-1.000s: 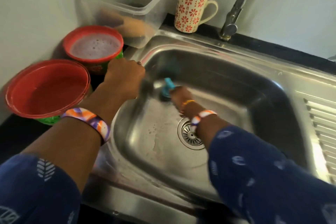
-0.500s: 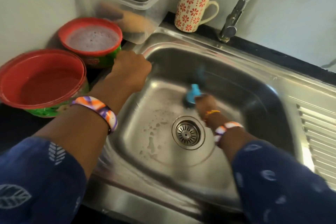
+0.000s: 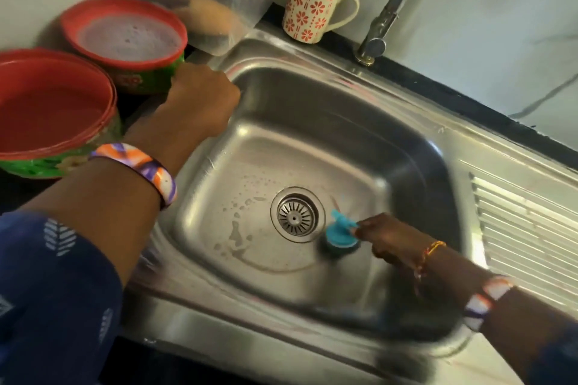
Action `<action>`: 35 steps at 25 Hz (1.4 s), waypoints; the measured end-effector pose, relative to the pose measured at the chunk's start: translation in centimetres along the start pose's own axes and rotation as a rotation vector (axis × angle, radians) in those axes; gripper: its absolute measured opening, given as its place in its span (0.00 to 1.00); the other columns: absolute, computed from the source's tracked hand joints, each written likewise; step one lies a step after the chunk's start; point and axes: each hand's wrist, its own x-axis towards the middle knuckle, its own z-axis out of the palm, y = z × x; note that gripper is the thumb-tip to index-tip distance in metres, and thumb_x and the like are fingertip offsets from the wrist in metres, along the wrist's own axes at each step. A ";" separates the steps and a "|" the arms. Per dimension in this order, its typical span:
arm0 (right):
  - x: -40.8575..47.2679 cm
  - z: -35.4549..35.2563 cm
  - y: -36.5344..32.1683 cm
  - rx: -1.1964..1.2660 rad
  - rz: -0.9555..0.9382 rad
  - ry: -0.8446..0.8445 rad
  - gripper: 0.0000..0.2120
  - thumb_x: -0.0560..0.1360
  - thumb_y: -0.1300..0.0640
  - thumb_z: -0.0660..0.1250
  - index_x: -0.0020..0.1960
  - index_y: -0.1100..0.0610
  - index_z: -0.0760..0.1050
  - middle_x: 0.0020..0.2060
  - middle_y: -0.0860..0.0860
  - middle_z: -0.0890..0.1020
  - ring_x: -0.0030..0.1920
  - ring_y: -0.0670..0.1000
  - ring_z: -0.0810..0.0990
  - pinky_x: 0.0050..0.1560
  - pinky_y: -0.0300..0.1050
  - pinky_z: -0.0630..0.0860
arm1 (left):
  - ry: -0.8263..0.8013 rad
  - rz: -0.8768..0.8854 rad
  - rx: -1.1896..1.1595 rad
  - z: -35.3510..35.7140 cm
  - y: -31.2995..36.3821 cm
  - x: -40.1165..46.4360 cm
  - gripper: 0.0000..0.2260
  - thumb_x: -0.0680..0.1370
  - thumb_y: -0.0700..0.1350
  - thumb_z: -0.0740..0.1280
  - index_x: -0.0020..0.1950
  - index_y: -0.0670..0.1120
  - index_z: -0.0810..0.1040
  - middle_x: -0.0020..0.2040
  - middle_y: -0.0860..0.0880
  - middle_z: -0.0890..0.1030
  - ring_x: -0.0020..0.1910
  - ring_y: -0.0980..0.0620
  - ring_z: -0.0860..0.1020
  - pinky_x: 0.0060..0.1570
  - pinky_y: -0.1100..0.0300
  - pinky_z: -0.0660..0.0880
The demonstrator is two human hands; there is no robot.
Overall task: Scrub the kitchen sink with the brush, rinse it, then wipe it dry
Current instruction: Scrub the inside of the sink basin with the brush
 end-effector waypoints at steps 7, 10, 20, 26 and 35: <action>5.3 -2.4 -5.9 -0.059 -0.095 0.224 0.14 0.78 0.54 0.60 0.51 0.63 0.79 0.38 0.60 0.79 0.41 0.56 0.81 0.42 0.43 0.73 | -0.001 0.042 0.047 0.1 1.1 -0.4 0.14 0.80 0.41 0.56 0.65 0.46 0.72 0.59 0.46 0.76 0.60 0.43 0.75 0.52 0.55 0.72; -0.9 -0.7 -2.4 -0.043 -0.087 -0.006 0.14 0.78 0.55 0.62 0.35 0.58 0.74 0.19 0.49 0.68 0.16 0.43 0.65 0.23 0.36 0.61 | -0.022 0.039 0.069 0.3 1.2 -0.9 0.14 0.79 0.40 0.58 0.64 0.47 0.73 0.60 0.45 0.75 0.58 0.44 0.76 0.48 0.56 0.72; -0.4 -1.7 -2.2 0.024 -0.069 -0.115 0.15 0.78 0.56 0.61 0.34 0.56 0.71 0.17 0.47 0.65 0.18 0.45 0.62 0.19 0.36 0.56 | -0.026 0.030 0.036 0.0 1.0 -1.1 0.14 0.80 0.39 0.56 0.64 0.45 0.73 0.60 0.45 0.75 0.58 0.45 0.76 0.46 0.56 0.72; 4.1 -4.1 -3.8 -0.089 -0.003 0.121 0.12 0.78 0.53 0.61 0.40 0.59 0.75 0.32 0.55 0.73 0.31 0.52 0.71 0.34 0.40 0.67 | -0.026 0.069 0.057 0.1 1.1 -1.2 0.14 0.80 0.38 0.55 0.64 0.46 0.72 0.60 0.46 0.75 0.58 0.46 0.76 0.44 0.57 0.71; 1.4 -3.2 -1.8 -0.205 -0.067 0.047 0.13 0.78 0.54 0.61 0.38 0.58 0.77 0.24 0.49 0.73 0.23 0.44 0.71 0.28 0.35 0.66 | -0.031 0.066 0.036 -0.2 0.6 -1.0 0.15 0.80 0.39 0.56 0.65 0.48 0.72 0.61 0.48 0.76 0.60 0.47 0.76 0.45 0.58 0.71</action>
